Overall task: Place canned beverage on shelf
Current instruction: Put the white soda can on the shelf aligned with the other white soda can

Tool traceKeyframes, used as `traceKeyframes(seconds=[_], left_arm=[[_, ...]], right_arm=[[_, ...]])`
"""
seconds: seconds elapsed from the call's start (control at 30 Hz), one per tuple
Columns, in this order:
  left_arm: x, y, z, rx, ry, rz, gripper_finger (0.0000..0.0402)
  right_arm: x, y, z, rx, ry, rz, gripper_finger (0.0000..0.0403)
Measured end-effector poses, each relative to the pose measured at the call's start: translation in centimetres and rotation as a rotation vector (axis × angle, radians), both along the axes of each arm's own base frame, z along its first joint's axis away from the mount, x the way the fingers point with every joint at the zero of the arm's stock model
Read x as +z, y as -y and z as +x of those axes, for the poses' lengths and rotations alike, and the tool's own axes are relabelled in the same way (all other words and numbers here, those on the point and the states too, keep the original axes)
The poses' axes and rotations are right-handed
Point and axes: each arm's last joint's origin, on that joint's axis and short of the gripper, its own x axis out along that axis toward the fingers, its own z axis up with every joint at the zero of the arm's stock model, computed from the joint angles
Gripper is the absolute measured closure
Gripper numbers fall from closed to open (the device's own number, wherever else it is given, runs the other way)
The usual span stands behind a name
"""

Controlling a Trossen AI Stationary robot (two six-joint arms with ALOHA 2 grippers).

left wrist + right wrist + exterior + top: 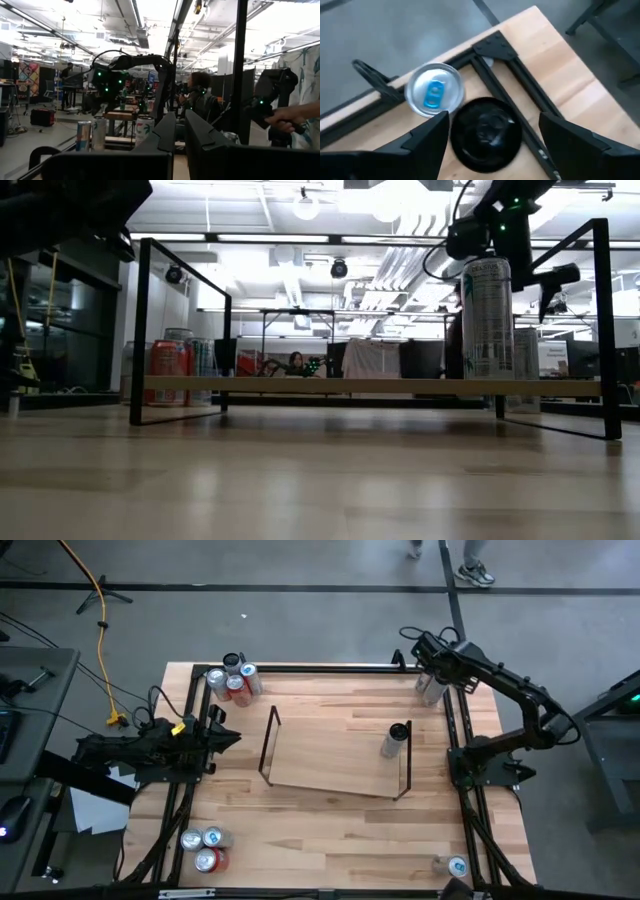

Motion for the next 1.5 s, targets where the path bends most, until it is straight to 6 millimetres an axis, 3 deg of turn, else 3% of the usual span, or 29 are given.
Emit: traceKeyframes(seconds=[0.63, 0.93, 1.5], left_arm=[[0.0, 0.0, 0.0, 0.000, 0.000, 0.000, 0.0398], [0.0, 0.0, 0.0, 0.000, -0.001, 0.000, 0.0398], [0.0, 0.0, 0.0, 0.000, 0.000, 0.000, 0.0398]], right_arm=[[-0.3, 1.3, -0.5, -0.092, 0.074, -0.016, 0.0107], [-1.8, 2.0, 0.1, -0.092, 0.037, 0.050, 0.0107], [-2.0, 1.7, 0.0, -0.021, 0.006, 0.132, 0.0123]])
